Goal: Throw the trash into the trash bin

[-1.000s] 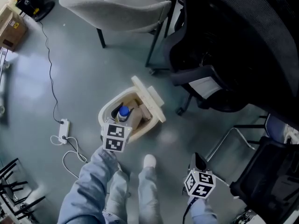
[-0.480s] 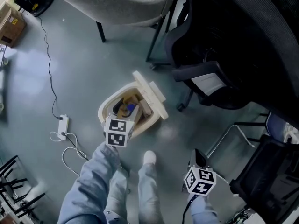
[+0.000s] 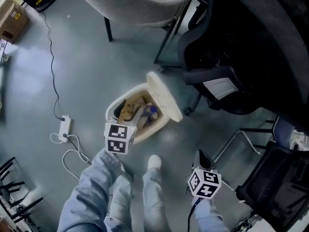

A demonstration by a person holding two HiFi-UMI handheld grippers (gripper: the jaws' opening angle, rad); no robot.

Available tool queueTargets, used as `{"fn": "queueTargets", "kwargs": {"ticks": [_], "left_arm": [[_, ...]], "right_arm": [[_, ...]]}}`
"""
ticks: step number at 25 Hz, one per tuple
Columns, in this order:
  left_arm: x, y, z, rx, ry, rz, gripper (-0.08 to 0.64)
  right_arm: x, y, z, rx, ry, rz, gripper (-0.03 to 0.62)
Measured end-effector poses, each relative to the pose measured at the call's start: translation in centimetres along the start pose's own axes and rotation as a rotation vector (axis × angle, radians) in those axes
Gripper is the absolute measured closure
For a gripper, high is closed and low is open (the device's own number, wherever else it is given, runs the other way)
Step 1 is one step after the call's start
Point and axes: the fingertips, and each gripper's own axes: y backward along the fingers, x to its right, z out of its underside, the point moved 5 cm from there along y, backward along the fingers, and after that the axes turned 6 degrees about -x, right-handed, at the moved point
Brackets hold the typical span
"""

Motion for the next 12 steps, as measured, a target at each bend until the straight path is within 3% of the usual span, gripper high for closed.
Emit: {"fn": "queueTargets", "kwargs": {"ticks": [12], "left_arm": [[-1.3,8.5,-1.4,0.1,0.117,0.027,0.331]], "right_arm": [[-5.4,1.4,-1.9,0.052,0.006,-0.016,0.589]]}}
